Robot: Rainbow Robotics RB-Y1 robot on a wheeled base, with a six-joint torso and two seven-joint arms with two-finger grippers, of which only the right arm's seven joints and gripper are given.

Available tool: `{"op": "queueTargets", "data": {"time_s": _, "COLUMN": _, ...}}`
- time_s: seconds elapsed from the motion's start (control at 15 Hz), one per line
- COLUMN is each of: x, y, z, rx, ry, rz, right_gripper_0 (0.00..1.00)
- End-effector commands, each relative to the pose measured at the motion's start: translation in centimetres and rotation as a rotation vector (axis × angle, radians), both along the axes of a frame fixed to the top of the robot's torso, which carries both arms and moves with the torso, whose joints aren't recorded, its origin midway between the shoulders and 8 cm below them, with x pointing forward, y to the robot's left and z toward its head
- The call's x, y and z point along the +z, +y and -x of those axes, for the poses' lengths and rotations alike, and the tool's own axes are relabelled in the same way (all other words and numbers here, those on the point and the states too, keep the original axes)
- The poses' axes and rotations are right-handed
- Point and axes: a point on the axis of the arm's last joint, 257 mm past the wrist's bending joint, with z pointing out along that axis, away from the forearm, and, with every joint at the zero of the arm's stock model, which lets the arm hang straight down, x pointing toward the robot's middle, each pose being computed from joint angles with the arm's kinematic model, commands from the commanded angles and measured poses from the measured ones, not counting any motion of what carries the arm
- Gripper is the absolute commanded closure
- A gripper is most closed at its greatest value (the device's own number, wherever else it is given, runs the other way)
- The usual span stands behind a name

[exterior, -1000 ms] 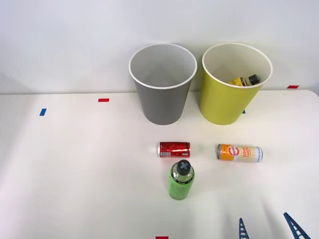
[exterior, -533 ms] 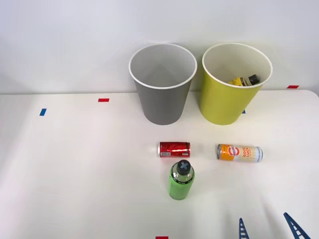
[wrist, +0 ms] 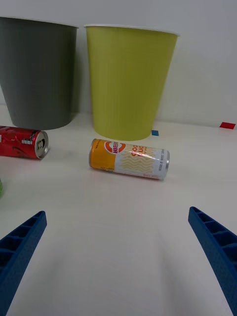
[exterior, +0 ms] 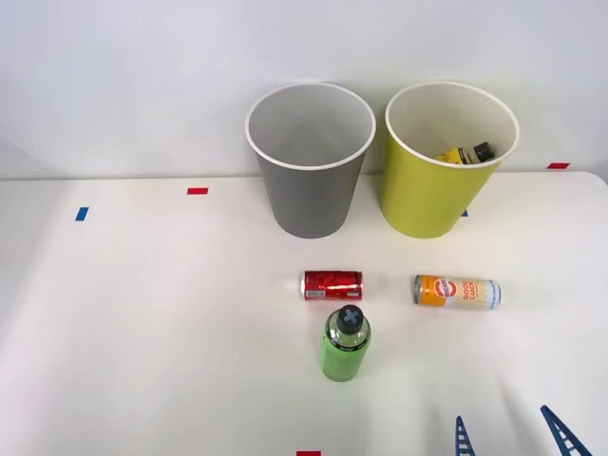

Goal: Put cans in the gray bin, plastic bottles in the light green bin

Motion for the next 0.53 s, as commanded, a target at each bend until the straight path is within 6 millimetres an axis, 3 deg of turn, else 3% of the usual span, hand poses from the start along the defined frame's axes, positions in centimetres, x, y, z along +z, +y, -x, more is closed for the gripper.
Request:
{"op": "queueTargets", "data": {"time_s": 0.07, "x": 0.00, "y": 0.00, "z": 0.00, "rx": 0.000, "ry": 0.000, "rz": 0.000, "right_gripper_0": 0.00}}
{"op": "queueTargets", "data": {"time_s": 0.53, "x": 0.00, "y": 0.00, "z": 0.00, "rx": 0.000, "ry": 0.000, "rz": 0.000, "right_gripper_0": 0.00}}
